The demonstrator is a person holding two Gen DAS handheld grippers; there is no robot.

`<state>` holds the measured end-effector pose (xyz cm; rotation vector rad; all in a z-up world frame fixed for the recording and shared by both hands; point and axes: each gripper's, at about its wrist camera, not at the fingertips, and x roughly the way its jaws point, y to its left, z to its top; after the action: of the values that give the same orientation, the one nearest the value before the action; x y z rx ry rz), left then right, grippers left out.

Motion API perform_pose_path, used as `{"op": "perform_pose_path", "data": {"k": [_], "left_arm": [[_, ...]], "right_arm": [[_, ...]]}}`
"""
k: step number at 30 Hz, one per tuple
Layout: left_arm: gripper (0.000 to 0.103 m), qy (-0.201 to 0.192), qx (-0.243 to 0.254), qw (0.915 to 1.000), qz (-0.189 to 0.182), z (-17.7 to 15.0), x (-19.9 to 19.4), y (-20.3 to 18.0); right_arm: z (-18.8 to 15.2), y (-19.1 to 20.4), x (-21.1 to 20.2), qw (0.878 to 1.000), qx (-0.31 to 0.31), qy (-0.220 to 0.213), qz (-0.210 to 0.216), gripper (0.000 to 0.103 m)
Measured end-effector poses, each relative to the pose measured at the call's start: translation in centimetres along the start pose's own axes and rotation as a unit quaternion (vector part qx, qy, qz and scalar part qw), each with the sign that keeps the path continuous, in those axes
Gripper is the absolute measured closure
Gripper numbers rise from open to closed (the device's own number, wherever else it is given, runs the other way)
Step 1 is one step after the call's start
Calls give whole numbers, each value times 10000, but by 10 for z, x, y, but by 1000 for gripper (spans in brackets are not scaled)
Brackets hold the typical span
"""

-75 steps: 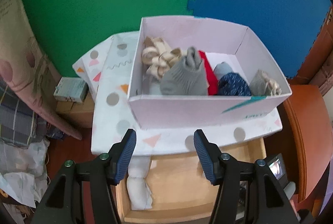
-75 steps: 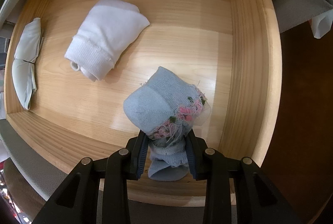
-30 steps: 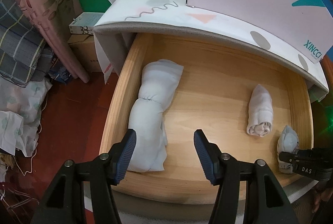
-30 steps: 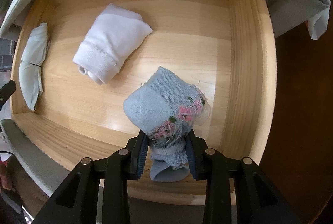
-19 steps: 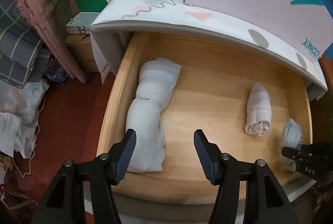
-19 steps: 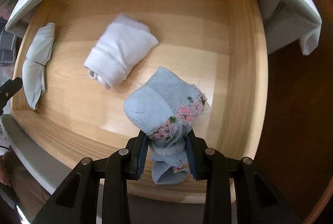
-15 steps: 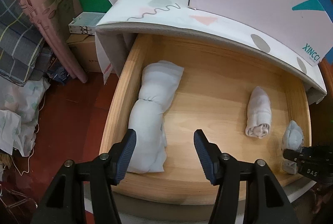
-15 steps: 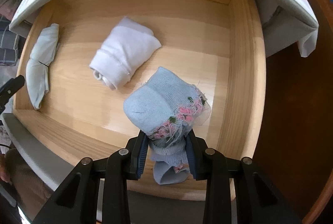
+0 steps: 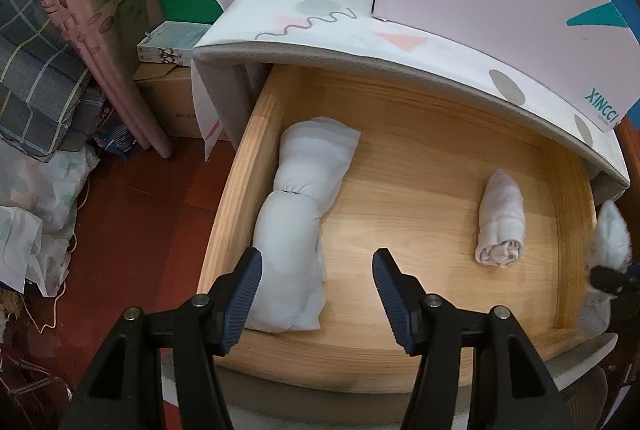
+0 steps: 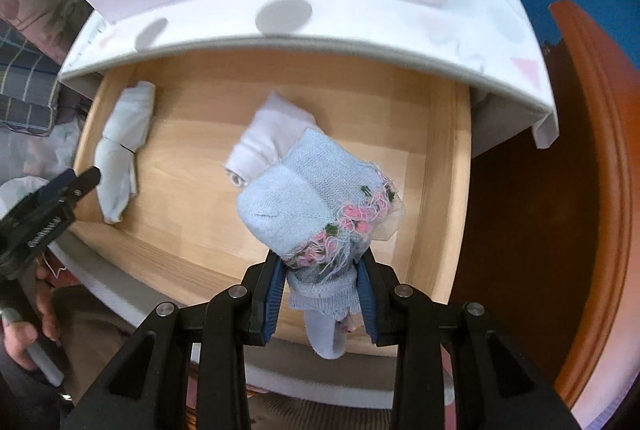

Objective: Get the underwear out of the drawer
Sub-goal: 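Carry the light blue sock over the white box and open the right gripper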

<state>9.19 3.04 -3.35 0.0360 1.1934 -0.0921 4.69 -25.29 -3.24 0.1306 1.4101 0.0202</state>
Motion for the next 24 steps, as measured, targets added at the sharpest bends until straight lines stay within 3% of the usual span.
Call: {"op": "perform_pose_path", "data": {"k": [19,24], "left_arm": [[44,-21,6,10000,-24,0,-1,1],[44,-6,-3,10000,-31,0,0,1]], "right_arm": [[90,7,-167,9919,-19,-1264,90,72],[123,22,-185,9889,-17,-1484,46,72]]}}
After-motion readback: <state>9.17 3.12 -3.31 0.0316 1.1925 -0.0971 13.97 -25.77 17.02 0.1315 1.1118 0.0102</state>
